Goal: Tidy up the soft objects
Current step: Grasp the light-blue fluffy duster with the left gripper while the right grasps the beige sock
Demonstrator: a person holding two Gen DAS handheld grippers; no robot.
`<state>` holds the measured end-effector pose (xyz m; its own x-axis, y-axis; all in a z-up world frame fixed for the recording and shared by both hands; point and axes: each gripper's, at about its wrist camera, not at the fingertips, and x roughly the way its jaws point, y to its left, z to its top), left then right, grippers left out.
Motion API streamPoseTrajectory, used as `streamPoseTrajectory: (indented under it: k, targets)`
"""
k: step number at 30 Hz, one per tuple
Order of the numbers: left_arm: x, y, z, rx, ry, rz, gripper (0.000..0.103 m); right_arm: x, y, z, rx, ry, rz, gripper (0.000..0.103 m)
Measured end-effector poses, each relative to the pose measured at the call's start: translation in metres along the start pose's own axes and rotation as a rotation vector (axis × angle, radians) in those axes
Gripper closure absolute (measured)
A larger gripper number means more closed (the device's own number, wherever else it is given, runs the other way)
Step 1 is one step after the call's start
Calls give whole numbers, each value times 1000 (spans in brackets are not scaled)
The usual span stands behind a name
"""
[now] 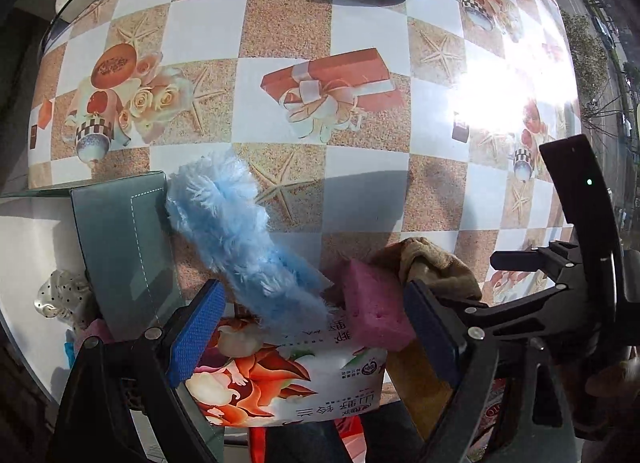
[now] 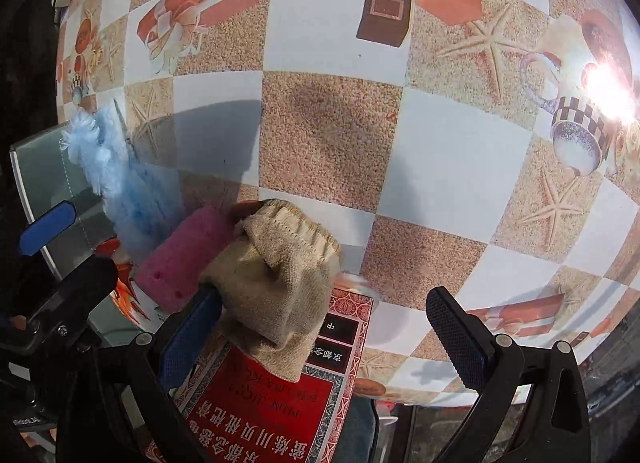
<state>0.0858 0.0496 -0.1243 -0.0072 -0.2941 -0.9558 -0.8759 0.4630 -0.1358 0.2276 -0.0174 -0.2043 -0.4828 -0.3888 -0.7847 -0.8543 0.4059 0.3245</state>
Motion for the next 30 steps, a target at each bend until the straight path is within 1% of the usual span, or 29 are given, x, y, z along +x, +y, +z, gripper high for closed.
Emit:
streamPoseTrajectory:
  k: [2, 4, 5, 6, 8, 11, 13, 15, 16, 17, 18, 19, 21, 22, 24, 26, 27, 28, 30]
  targets:
    - [13, -2, 6, -5, 40, 21, 10, 8, -1, 3, -21, 21, -41, 0]
    - [26, -5, 11, 13, 71, 47, 10, 10, -4, 4, -36, 16, -88, 0]
    - [33, -6, 13, 15, 89, 65, 10, 11, -7, 4, -35, 13, -97, 0]
    - [39, -5, 14, 9, 104, 67, 10, 10, -11, 3, -29, 6, -99, 0]
    - [47, -5, 16, -8, 116, 34, 10, 7, -23, 1, -15, -21, -112, 0]
    - [50, -9, 20, -11, 89, 14, 10, 1, -42, -5, 13, -71, -154, 0]
    - [48, -17, 27, 3, 62, -7, 8, -3, -60, -10, 49, -97, -176, 0]
    - [37, -32, 34, 48, 15, -46, 8, -10, -78, -15, 87, -139, -251, 0]
    - [30, -40, 38, 75, -14, -58, 8, -16, -89, -17, 111, -168, -300, 0]
    - [20, -47, 40, 102, -45, -64, 8, -22, -101, -19, 145, -193, -330, 0]
    - [9, -53, 41, 130, -83, -59, 8, -29, -113, -22, 186, -218, -331, 0]
    - [1, -57, 41, 151, -109, -46, 7, -38, -124, -27, 221, -255, -291, 0]
    - [-10, -59, 37, 191, -139, -8, 7, -54, -136, -40, 253, -335, -151, 0]
    - [-11, -58, 34, 202, -143, 14, 7, -58, -137, -46, 250, -360, -94, 0]
    - [-6, -53, 36, 205, -127, 44, 7, -59, -128, -55, 222, -382, -26, 0]
    - [7, -48, 34, 181, -92, 47, 7, -52, -109, -57, 162, -379, 3, 0]
    - [14, -48, 34, 167, -73, 45, 7, -45, -98, -55, 127, -363, 0, 0]
    - [21, -47, 33, 158, -59, 48, 7, -36, -88, -52, 97, -346, -16, 0]
    - [33, -47, 31, 149, -46, 78, 7, -22, -73, -40, 52, -324, -70, 0]
